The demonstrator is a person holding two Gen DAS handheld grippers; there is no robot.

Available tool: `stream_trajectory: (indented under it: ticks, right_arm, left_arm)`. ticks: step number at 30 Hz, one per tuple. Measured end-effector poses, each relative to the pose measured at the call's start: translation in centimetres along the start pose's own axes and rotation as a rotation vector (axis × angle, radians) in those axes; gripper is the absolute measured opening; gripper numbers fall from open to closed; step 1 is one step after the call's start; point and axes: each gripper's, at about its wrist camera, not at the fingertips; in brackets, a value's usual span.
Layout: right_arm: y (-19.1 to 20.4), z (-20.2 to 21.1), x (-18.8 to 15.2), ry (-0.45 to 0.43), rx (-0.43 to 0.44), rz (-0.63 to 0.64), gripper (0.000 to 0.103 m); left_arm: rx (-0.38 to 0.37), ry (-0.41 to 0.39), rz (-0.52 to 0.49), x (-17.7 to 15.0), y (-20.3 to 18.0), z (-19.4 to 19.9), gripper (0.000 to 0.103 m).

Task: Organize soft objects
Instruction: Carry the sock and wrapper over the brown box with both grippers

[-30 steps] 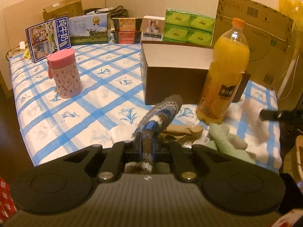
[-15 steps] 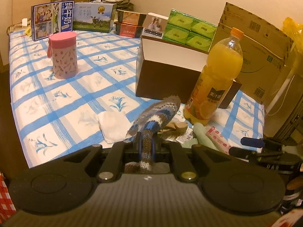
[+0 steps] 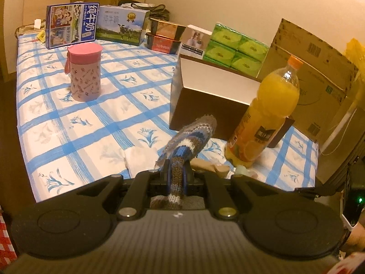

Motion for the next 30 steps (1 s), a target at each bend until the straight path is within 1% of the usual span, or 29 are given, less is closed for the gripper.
stream_trajectory:
  ticks: [2, 6, 11, 17, 20, 24, 27, 30]
  right_arm:
    - [-0.2, 0.4, -0.1, -0.02, 0.006, -0.014, 0.003]
    - [-1.2, 2.2, -0.2, -0.06, 0.038, -0.089, 0.002]
    - [-3.1, 4.2, -0.3, -0.085, 0.079, -0.196, 0.002]
    - [-6.1, 6.4, 0.1, -0.109, 0.073, -0.258, 0.002]
    - [-8.2, 7.7, 1.0, -0.139, 0.056, -0.272, 0.003]
    - [-11.4, 9.6, 3.4, -0.196, 0.026, -0.276, 0.002]
    - [-13.4, 10.5, 5.7, -0.231, 0.012, -0.261, 0.003]
    - [-15.2, 10.4, 8.3, -0.251, 0.005, -0.245, 0.003]
  left_arm:
    - [0.003, -0.005, 0.004, 0.1, 0.1, 0.3, 0.009]
    - [0.001, -0.019, 0.012, 0.2, 0.3, 1.0, 0.009]
    - [-0.004, -0.029, 0.006, 0.3, 0.0, 1.6, 0.009]
    - [-0.024, -0.048, -0.017, 1.4, -0.7, 1.6, 0.009]
    - [-0.031, -0.059, -0.03, 2.7, -1.0, 1.1, 0.009]
    - [-0.035, -0.079, -0.061, 5.2, -1.8, 0.2, 0.009]
    - [-0.045, -0.108, -0.088, 7.8, -2.7, -0.6, 0.009]
    - [-0.066, -0.13, -0.104, 10.7, -3.7, -1.9, 0.009]
Point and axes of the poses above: each gripper's, at about its wrist camera, not at the fingertips, and z roughly against the way its jaws point, y to its left, x to its top, and after that the axes turned 11 degrees about y, right-handed
